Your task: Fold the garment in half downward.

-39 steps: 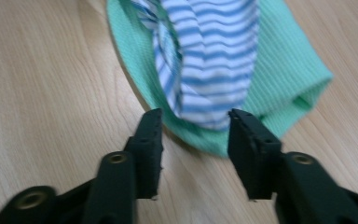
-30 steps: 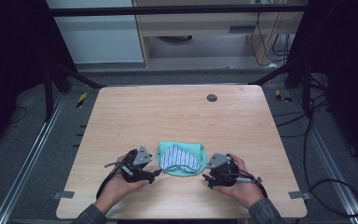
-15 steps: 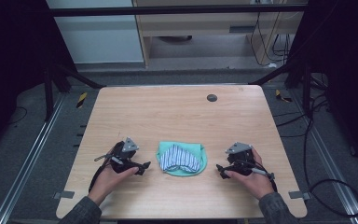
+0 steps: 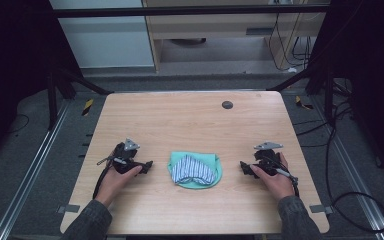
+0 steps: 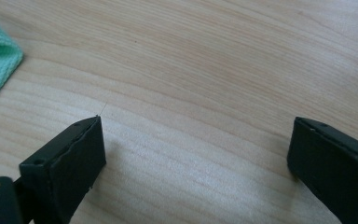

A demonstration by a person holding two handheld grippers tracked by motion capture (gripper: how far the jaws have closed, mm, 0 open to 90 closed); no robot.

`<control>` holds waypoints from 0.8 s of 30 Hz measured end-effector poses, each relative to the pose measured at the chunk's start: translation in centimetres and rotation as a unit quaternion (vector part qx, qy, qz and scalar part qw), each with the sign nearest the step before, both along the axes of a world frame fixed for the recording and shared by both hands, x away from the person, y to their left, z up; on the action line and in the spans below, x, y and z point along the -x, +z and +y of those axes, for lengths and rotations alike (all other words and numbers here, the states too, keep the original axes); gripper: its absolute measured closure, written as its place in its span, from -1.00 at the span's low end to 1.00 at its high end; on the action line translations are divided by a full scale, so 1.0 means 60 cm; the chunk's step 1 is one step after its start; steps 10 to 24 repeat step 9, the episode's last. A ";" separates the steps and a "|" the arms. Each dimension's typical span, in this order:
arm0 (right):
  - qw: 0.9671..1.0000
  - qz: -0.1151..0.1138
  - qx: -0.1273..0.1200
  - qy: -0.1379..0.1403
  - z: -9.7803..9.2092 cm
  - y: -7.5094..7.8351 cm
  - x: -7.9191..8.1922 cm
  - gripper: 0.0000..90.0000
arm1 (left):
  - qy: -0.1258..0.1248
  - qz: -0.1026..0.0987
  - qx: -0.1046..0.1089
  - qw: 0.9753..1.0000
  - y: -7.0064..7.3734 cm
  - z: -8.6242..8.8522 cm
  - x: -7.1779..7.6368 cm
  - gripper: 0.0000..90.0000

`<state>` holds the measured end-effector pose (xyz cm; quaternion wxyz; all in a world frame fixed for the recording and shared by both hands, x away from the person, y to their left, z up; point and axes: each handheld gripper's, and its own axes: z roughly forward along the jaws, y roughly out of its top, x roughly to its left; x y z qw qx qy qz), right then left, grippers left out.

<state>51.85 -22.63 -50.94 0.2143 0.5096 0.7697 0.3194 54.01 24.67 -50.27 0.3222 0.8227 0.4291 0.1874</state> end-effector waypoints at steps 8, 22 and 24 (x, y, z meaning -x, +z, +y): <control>0.999 -0.008 -0.005 -0.039 0.010 -0.005 0.001 -1.00 | 0.024 -0.012 0.014 1.000 -0.009 0.001 -0.006 -0.97; 0.999 -0.009 -0.005 -0.048 0.013 -0.005 0.003 -1.00 | 0.025 -0.012 0.014 1.000 -0.009 0.002 -0.006 -0.98; 0.999 -0.009 -0.005 -0.048 0.013 -0.005 0.003 -1.00 | 0.025 -0.012 0.014 1.000 -0.009 0.002 -0.006 -0.98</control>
